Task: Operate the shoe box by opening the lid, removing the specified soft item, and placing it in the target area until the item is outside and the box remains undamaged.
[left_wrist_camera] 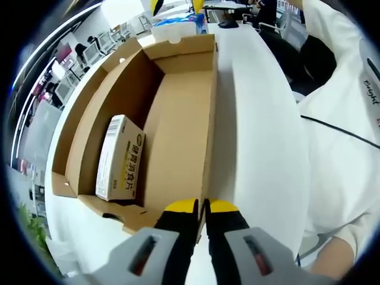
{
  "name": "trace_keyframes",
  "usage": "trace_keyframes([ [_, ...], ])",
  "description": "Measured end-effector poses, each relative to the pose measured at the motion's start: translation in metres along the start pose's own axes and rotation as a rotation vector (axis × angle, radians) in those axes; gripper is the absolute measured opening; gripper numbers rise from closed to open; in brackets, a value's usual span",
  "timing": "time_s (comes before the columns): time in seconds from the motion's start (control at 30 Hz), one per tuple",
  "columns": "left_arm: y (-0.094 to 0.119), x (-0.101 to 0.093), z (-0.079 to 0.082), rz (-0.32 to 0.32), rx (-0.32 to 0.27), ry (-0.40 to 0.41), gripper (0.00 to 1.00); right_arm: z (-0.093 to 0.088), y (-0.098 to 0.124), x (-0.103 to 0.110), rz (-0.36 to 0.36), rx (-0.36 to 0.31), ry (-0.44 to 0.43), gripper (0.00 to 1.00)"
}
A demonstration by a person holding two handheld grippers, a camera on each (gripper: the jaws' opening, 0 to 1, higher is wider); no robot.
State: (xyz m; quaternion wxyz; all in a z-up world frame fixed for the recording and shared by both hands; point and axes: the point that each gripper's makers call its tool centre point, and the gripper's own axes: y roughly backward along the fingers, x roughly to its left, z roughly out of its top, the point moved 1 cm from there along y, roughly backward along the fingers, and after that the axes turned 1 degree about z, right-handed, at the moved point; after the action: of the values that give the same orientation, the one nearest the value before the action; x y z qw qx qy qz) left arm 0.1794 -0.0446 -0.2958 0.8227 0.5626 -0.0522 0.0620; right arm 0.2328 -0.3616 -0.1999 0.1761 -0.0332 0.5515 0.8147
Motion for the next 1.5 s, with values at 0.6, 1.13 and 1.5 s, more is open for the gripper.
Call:
trace_keyframes([
  [0.6, -0.001, 0.0, 0.001, 0.0, -0.001, 0.011, 0.05, 0.059, 0.035, -0.004, -0.073, -0.554, -0.182, 0.61],
  [1.13, -0.001, 0.0, 0.001, -0.004, -0.001, 0.016, 0.05, 0.08, 0.049, -0.014, -0.246, -0.717, -0.294, 0.58],
  [1.5, 0.0, 0.0, 0.002, -0.007, -0.033, 0.044, 0.05, 0.088, 0.052, -0.021, -0.315, -0.84, -0.513, 0.56],
])
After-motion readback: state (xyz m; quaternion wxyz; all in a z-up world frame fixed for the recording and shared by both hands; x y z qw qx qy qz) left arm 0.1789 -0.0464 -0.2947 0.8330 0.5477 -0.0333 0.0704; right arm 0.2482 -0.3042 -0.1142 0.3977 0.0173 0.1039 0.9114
